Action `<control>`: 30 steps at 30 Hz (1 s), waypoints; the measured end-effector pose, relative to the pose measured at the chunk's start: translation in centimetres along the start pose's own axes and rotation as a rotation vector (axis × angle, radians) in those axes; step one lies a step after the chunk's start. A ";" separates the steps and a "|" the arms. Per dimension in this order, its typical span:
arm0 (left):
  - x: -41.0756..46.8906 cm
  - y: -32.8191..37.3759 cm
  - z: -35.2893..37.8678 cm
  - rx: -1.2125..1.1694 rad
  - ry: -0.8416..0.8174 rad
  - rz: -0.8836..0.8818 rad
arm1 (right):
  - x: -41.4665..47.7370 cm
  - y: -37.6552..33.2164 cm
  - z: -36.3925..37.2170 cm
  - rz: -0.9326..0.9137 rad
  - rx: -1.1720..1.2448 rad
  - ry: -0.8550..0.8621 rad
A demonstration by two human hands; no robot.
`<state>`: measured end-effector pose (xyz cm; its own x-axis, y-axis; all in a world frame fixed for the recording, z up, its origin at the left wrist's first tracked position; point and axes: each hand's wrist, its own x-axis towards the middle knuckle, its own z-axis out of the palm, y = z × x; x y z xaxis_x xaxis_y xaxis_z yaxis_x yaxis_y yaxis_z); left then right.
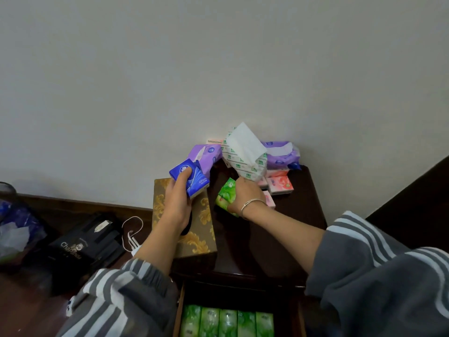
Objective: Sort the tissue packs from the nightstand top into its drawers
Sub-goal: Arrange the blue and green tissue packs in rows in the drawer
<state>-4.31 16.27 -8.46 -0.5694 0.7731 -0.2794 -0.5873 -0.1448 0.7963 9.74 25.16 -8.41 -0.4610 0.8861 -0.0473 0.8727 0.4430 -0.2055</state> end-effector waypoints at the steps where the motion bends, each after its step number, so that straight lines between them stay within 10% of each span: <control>1: -0.1 0.1 0.1 0.008 0.006 0.005 | -0.8 0.0 -0.3 0.012 0.023 0.016; 8: -3.5 0.6 2.2 0.293 0.119 0.157 | -8.2 3.5 -5.3 0.151 0.465 0.141; 14: -13.9 -0.3 2.6 0.343 -0.241 0.247 | -18.8 11.2 -5.6 0.361 1.265 0.067; 19: -21.8 -7.6 -2.3 0.494 -0.501 -0.176 | -25.4 17.0 -0.7 0.654 1.789 -0.174; 23: -23.7 -15.6 -5.8 0.585 -0.293 -0.585 | -28.0 19.6 3.9 0.882 2.000 -0.265; 30: -22.0 -24.8 -6.3 0.719 -0.167 -0.638 | -27.9 20.4 8.4 0.889 2.226 -0.273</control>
<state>19.14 -1.04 -25.45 -0.1452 0.6612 -0.7360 -0.2348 0.6996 0.6749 39.09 8.30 -19.53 -0.3941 0.5933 -0.7020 -0.5216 -0.7732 -0.3607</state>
